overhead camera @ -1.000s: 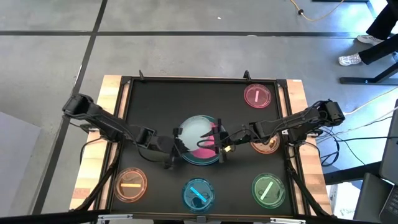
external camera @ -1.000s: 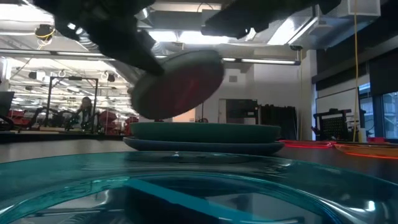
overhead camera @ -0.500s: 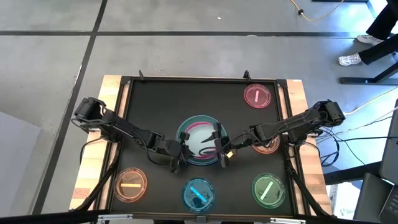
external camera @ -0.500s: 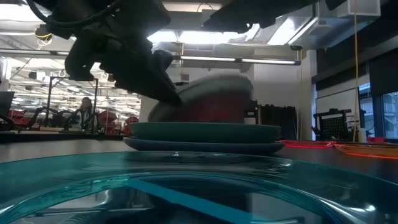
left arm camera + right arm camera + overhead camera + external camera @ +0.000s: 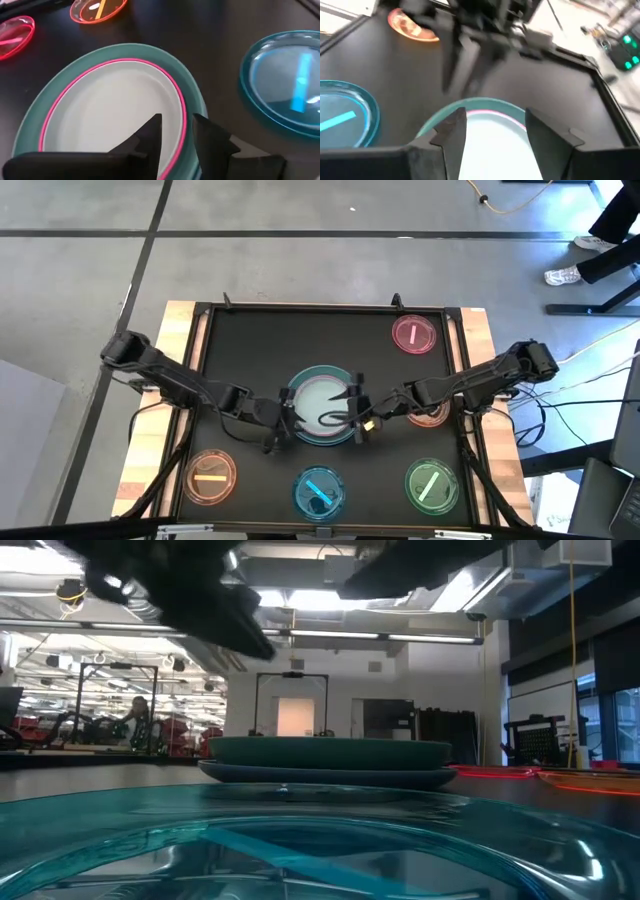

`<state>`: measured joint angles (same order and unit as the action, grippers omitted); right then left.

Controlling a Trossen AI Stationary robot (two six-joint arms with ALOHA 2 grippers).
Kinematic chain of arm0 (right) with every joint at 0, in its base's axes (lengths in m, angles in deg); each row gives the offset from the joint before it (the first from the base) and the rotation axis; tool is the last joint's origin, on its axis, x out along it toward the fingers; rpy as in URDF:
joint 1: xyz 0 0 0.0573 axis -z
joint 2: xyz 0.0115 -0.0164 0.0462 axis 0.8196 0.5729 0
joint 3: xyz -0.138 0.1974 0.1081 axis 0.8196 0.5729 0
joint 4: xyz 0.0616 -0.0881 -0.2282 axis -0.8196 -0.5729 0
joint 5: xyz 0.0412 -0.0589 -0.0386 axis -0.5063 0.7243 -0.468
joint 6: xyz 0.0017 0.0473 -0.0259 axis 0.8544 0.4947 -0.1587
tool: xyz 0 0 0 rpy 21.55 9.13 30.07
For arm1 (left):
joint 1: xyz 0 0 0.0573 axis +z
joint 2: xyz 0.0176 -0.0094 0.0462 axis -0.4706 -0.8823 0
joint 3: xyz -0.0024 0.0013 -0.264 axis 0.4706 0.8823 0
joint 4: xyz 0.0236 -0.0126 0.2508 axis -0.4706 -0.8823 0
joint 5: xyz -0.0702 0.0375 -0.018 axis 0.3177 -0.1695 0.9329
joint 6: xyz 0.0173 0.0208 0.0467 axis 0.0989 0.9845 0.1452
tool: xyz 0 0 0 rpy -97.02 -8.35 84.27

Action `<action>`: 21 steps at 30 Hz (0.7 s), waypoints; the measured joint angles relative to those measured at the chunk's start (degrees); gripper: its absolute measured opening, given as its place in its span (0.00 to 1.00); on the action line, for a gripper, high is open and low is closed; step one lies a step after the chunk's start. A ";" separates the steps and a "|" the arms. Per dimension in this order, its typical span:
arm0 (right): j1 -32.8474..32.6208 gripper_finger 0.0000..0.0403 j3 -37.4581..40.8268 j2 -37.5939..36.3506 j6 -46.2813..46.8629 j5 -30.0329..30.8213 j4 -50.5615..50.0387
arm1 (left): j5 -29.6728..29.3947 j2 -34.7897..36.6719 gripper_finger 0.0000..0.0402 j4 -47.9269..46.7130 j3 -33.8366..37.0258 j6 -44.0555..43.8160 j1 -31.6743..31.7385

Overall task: Stack plastic plates
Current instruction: Stack the right orange plate on top of the gray plate

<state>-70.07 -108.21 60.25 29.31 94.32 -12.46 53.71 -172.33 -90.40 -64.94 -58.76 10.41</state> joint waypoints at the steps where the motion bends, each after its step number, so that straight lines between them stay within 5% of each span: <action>1: 0.00 0.48 -0.02 -0.72 1.36 1.27 -2.26 | -0.03 1.24 0.25 -0.24 0.65 -0.02 -0.34; 6: 0.04 0.48 -0.02 -2.39 12.14 6.29 -15.97 | -0.31 5.78 0.25 5.61 6.60 -2.38 -1.06; 14: 0.00 0.48 0.07 -2.41 34.10 4.81 -43.07 | -1.78 7.01 0.25 21.30 16.35 -6.97 -1.23; 21: 0.00 0.48 0.07 -2.41 48.67 0.14 -57.10 | -6.51 7.01 0.25 21.91 16.85 -7.27 -1.23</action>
<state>-70.07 -108.14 57.84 77.98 94.46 -69.56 47.20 -165.32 -68.49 -48.10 -66.03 9.18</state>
